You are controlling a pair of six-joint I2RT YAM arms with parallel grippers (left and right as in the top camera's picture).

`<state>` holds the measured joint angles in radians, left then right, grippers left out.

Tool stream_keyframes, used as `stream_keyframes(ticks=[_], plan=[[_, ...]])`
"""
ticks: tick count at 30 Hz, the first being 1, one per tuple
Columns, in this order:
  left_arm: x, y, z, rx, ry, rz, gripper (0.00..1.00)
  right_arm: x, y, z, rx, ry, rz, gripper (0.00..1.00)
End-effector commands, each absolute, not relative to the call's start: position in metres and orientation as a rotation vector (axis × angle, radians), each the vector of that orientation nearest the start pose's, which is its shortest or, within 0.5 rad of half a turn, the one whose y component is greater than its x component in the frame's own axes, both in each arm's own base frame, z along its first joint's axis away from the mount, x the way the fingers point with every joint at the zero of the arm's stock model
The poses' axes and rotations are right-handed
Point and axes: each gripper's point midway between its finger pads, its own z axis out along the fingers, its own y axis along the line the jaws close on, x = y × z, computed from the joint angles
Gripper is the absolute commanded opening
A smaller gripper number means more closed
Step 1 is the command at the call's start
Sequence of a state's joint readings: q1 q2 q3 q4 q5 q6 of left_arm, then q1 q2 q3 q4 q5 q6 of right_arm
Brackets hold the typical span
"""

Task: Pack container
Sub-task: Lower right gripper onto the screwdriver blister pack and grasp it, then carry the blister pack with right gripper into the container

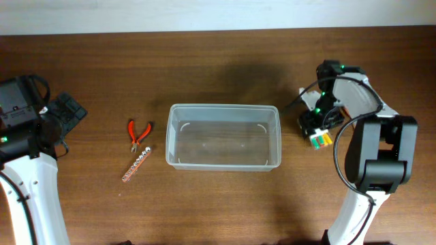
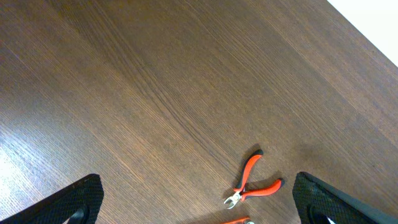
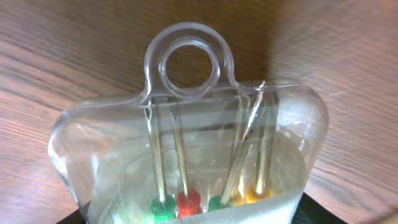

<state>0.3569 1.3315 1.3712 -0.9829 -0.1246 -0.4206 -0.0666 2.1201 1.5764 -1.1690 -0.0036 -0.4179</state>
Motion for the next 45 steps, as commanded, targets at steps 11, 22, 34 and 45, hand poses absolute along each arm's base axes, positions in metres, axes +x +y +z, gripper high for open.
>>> stream_keyframes(ticks=[11,22,34,45], plan=[[0.314,0.145,0.248,-1.016,2.271,0.144,0.99,0.408,-0.005,0.164,-0.419,2.947,0.033,0.04],[0.315,0.144,0.248,-0.904,2.322,0.184,0.99,0.382,0.143,0.286,-1.155,2.387,0.049,0.04],[0.33,0.094,0.245,-0.093,2.518,0.184,0.99,0.365,0.222,0.188,-1.649,2.369,0.153,0.04],[0.334,0.073,0.233,0.004,2.564,0.154,0.99,0.363,0.234,0.124,-1.717,2.486,0.293,0.06]])
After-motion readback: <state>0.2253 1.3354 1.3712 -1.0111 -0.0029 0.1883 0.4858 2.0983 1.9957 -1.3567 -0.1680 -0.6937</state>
